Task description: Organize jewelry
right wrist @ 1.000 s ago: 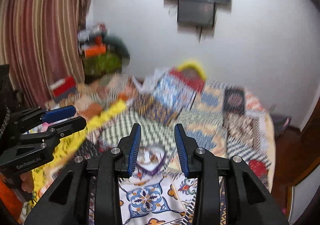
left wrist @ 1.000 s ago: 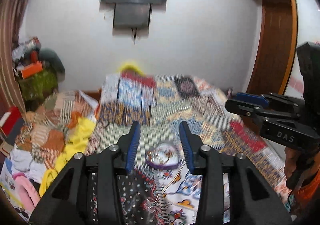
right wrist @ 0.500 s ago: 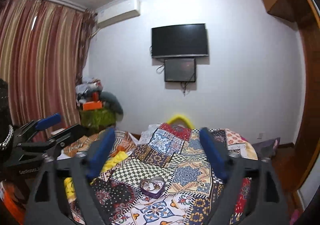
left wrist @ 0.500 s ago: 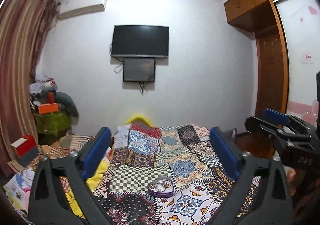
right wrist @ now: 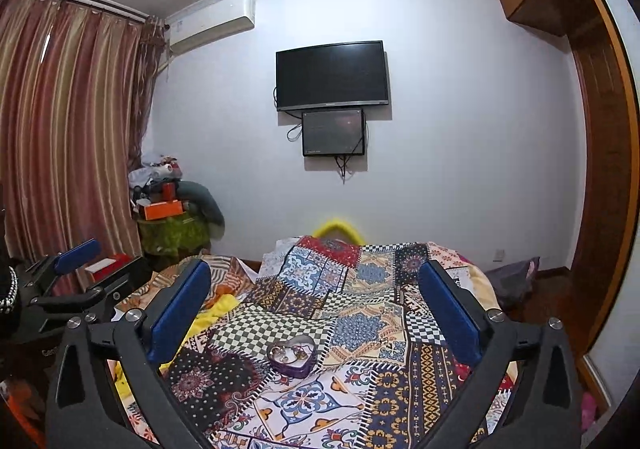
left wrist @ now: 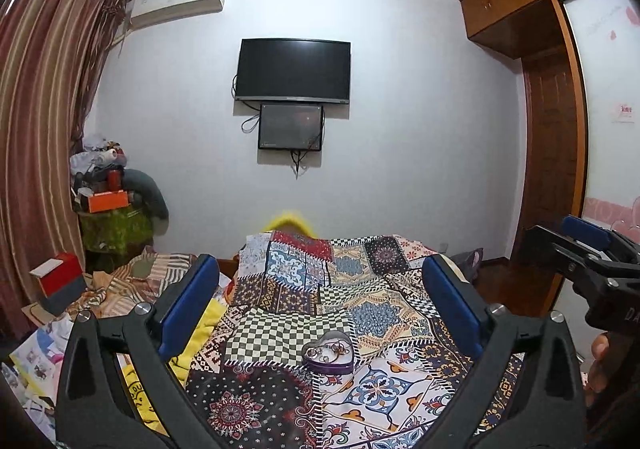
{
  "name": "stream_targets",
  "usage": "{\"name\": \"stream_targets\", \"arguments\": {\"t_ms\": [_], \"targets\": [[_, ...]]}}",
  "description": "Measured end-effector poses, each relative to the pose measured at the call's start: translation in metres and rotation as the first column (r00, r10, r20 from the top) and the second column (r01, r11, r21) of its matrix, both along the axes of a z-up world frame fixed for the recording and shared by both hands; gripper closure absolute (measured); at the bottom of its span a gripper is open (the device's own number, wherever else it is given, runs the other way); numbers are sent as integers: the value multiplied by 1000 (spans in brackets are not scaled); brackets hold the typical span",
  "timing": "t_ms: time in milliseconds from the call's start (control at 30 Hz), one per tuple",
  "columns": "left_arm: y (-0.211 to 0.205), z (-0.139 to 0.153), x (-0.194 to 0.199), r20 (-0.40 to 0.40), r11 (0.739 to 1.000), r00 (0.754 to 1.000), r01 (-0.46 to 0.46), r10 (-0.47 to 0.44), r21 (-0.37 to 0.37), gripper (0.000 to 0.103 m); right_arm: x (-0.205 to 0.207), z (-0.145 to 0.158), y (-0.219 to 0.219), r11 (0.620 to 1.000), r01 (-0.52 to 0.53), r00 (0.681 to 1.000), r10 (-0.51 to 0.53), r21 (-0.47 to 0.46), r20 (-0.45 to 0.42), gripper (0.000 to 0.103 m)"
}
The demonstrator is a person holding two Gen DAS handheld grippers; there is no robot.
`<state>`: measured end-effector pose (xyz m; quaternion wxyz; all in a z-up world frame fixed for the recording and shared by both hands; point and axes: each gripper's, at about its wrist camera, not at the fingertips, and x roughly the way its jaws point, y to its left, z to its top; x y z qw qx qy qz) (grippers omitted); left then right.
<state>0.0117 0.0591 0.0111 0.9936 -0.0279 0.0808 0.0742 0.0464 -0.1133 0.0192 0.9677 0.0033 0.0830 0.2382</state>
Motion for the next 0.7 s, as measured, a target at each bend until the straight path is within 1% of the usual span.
{"name": "stream_targets", "arguments": {"t_ms": [233,700], "targets": [[1,-3,1,-9,1000,1000,7,-7,-7,1,-10,-3,-2,1000,-9,1000,9,-3,2,0],[-2,-2,1,-20,1000,1000,14,-14,2,1,-12,-5,-4,1000,-21,1000,21,-12,-14,0]]}}
